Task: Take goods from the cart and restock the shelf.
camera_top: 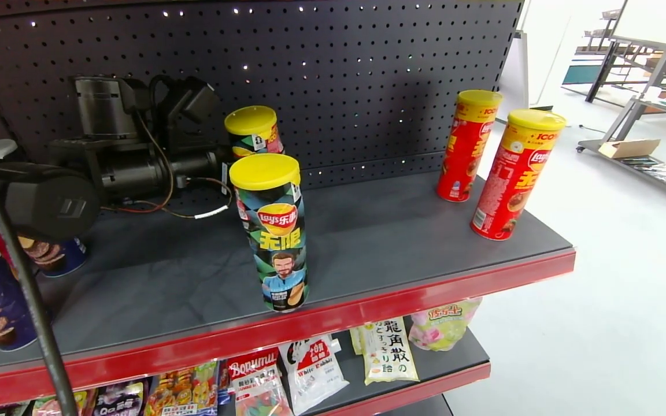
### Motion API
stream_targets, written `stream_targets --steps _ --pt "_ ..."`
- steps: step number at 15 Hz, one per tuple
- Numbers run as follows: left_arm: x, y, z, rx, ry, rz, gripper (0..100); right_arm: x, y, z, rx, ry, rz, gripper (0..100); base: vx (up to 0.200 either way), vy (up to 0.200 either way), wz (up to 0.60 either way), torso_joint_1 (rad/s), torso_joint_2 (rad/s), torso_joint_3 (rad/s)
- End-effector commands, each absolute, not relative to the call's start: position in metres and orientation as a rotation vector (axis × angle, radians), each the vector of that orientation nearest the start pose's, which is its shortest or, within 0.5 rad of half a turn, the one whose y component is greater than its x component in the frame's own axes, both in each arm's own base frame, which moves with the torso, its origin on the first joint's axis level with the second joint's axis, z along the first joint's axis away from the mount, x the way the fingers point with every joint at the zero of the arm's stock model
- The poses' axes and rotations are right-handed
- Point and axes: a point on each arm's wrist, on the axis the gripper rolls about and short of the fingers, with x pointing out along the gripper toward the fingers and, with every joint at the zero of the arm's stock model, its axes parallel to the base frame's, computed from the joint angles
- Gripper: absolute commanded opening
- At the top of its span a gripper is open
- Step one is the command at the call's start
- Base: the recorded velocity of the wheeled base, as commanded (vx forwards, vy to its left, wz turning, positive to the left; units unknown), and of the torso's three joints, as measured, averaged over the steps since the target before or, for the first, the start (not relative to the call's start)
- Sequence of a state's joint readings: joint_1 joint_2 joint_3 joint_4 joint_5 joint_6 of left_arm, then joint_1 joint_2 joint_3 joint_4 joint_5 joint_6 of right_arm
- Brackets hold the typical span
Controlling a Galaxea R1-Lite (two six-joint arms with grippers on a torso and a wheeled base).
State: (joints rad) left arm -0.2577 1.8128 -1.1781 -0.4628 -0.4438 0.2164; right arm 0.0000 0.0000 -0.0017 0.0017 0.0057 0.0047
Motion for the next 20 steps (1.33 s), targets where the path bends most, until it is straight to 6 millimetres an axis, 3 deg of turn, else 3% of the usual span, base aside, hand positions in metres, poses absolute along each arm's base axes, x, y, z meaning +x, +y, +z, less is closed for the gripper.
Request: stream_targets --steps 1,20 --pt "0.3468 -0.1077 0.2235 0.189 0.111 -0.733 0 -0.0228 0.0001 0.0758 0.005 0.002 0.006 100 0.0 0.0 0.0 0.0 0.0 0.0" --pt "0.3514 -0.1078 0.224 0.192 0.126 -0.73 0 -0.0228 0.0001 0.0758 0.005 0.002 0.006 100 0.0 0.0 0.0 0.0 0.0 0.0"
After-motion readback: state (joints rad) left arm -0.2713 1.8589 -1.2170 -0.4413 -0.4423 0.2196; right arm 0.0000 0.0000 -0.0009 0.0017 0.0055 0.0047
